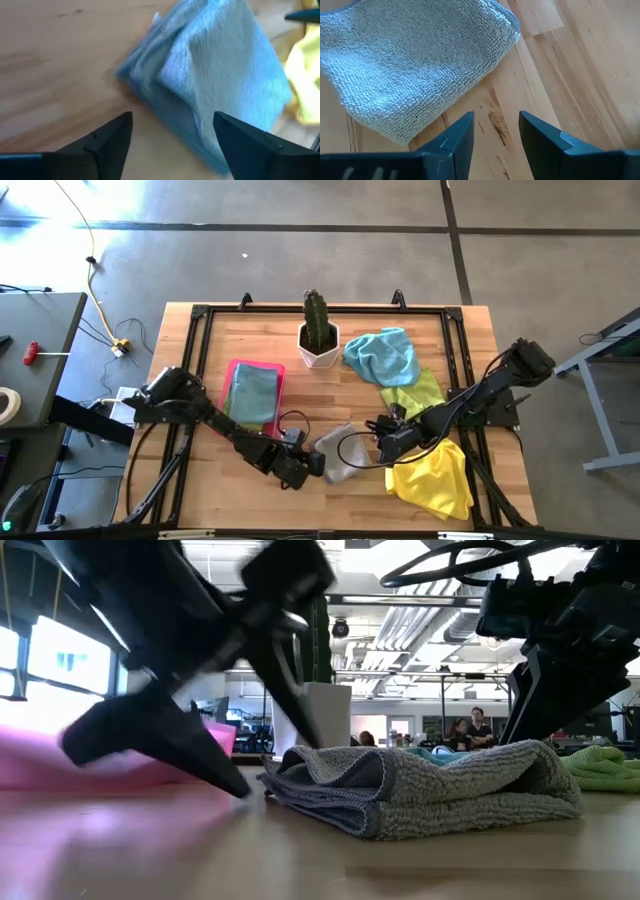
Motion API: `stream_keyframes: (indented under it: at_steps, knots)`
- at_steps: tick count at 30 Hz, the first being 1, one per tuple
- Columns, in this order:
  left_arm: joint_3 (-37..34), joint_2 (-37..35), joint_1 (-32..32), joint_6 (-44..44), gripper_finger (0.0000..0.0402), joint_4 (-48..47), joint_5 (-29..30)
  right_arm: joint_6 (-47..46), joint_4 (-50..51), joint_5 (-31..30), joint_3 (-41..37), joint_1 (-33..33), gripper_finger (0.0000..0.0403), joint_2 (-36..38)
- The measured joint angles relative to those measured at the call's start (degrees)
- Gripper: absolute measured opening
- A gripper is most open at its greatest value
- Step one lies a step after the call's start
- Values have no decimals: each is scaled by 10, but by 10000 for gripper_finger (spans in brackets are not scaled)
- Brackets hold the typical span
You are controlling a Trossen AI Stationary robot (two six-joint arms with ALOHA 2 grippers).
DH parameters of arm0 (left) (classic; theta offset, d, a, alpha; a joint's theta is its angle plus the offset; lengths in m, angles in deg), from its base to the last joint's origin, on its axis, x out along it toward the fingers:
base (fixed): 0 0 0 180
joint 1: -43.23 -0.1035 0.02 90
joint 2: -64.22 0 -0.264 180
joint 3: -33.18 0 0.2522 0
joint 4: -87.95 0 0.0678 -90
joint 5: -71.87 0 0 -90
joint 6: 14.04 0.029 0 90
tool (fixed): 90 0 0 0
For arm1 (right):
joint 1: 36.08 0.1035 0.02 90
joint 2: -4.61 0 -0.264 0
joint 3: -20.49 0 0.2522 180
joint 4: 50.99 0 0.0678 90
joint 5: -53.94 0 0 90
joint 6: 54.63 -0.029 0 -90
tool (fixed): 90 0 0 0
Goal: Fold microfiber towels
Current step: Put the gray towel in the pink bin
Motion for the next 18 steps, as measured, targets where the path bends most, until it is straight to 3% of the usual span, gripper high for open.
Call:
stream_keyframes:
  at_steps: [11, 18]
  knots:
    - [2, 37, -20, -6, 273, 63, 40, 0, -11, 1, 0, 0, 149, 0]
    - [3, 65, -39, 21, 253, 101, 64, 0, -12, 1, 0, 0, 149, 0]
